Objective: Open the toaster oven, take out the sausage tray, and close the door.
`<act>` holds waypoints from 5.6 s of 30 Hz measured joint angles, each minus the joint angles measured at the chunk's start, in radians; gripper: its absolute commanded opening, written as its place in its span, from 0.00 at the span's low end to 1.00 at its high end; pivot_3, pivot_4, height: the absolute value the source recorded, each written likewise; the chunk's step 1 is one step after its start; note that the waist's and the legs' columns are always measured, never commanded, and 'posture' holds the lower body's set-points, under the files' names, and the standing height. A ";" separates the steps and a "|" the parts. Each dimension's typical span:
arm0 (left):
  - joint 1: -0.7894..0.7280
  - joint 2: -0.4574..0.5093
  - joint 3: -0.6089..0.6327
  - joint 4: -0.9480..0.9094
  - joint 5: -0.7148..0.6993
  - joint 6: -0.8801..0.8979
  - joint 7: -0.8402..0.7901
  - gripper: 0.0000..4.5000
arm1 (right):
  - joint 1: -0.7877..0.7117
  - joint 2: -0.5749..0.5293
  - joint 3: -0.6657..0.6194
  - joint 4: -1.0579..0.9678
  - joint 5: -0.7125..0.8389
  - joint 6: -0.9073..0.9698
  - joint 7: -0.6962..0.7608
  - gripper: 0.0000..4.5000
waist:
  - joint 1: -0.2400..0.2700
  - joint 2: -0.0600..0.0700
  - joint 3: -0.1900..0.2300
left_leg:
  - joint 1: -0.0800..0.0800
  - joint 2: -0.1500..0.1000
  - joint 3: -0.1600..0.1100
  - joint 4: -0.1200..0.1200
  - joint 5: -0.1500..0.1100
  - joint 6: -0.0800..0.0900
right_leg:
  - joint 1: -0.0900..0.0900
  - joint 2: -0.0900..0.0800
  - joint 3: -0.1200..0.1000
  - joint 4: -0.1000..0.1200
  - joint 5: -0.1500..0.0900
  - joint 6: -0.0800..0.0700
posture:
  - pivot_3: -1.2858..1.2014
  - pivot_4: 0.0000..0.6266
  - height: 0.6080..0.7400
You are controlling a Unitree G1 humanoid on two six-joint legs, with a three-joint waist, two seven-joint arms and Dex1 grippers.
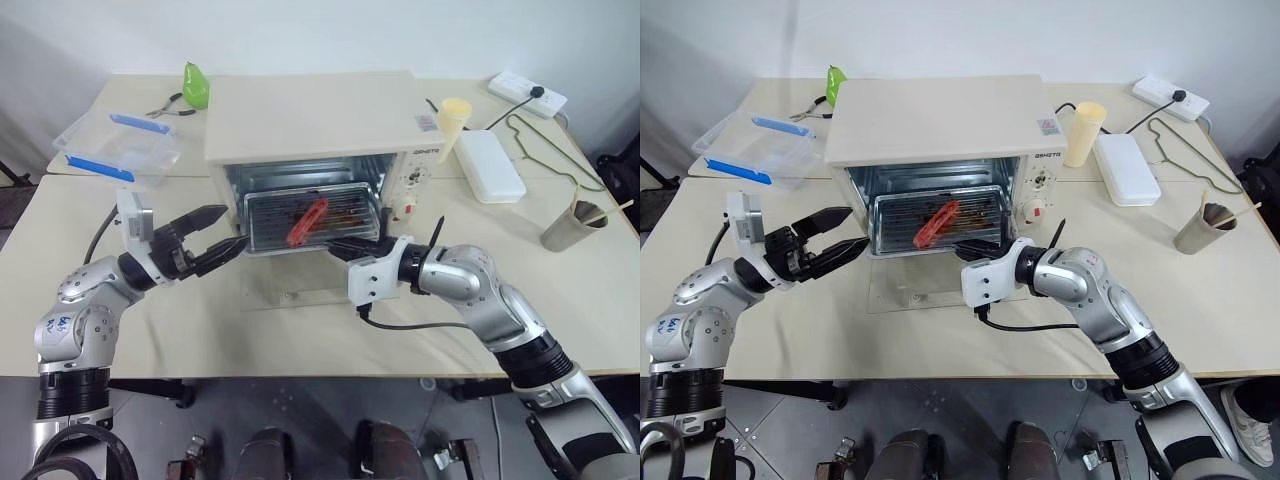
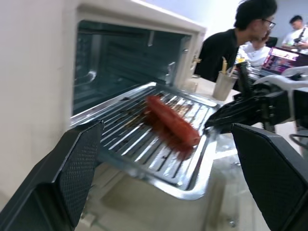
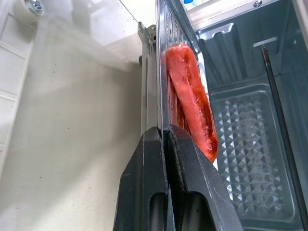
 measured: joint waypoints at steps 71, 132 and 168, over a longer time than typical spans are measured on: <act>-0.011 0.009 0.161 0.239 -1.210 1.016 1.159 0.00 | 0.171 -0.083 -0.130 -0.203 0.462 -0.005 0.178 0.61 | -0.011 -0.003 0.001 | 0.005 0.001 -0.004 0.000 0.000 0.000 | 0.001 0.000 0.008 0.006 0.000 0.000 | 0.52 0.24 1.00; 0.868 -0.421 0.659 -0.281 -1.256 0.586 0.897 0.00 | -0.093 0.065 -0.467 0.204 1.100 0.760 0.452 0.01 | 0.004 -0.005 -0.001 | 0.004 0.002 0.007 0.000 -0.005 0.004 | -0.001 0.003 0.026 -0.006 0.000 -0.001 | 0.52 0.24 1.00; 0.055 0.222 -0.168 0.260 -1.257 0.930 0.925 0.00 | 0.712 -0.277 -0.741 -0.304 0.992 0.579 0.449 0.99 | 0.029 -0.002 -0.002 | 0.007 0.002 0.011 0.000 -0.004 0.001 | -0.001 0.012 0.035 -0.007 0.000 0.000 | 0.52 0.24 1.00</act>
